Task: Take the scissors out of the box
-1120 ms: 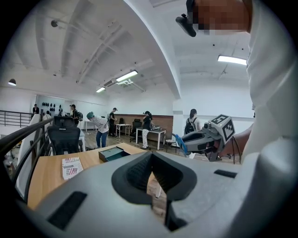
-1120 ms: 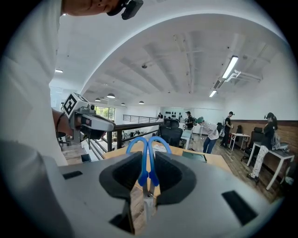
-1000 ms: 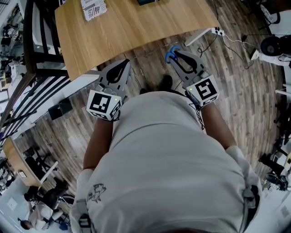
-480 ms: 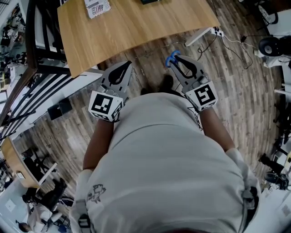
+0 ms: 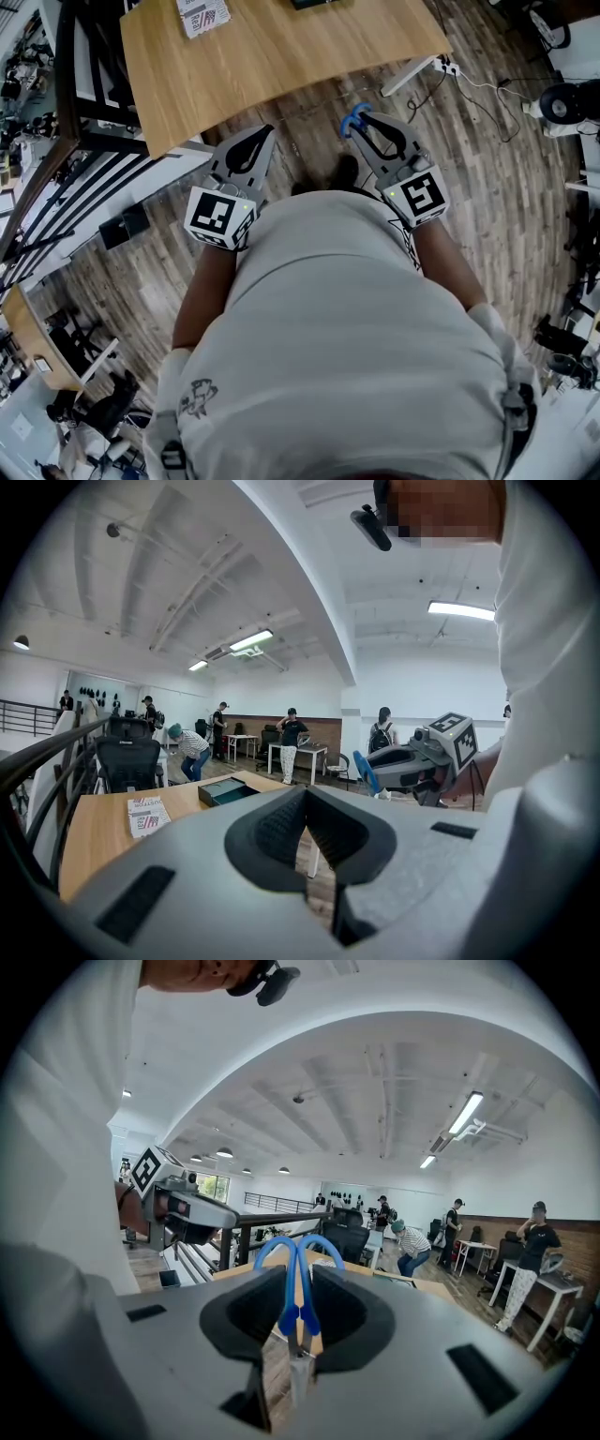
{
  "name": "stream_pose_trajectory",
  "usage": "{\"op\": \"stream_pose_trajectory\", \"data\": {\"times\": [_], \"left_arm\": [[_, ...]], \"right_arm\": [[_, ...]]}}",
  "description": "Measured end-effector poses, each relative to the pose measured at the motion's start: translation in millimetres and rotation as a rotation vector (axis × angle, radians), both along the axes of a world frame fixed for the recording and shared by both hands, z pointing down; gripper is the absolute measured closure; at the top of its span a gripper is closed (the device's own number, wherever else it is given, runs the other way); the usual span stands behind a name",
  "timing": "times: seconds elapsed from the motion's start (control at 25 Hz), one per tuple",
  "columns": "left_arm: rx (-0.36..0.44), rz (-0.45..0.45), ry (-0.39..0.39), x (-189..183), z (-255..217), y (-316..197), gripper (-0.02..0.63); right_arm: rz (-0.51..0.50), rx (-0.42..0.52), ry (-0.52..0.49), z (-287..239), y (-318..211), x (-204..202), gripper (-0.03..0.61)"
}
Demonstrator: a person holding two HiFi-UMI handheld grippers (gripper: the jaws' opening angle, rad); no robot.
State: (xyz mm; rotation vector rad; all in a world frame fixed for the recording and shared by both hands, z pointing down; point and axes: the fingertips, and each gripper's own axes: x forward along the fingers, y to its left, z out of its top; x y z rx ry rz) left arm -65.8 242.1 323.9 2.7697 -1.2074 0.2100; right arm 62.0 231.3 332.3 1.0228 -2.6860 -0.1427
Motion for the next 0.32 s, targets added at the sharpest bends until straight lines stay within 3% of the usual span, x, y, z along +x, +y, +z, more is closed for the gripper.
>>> {"op": "stream_pose_trajectory", "data": {"times": [0.32], "left_arm": [[-0.005, 0.009, 0.008, 1.6, 2.6, 9.0, 0.609]], "right_arm": [[0.005, -0.001, 0.001, 3.8, 11.3, 1.5, 0.483]]}}
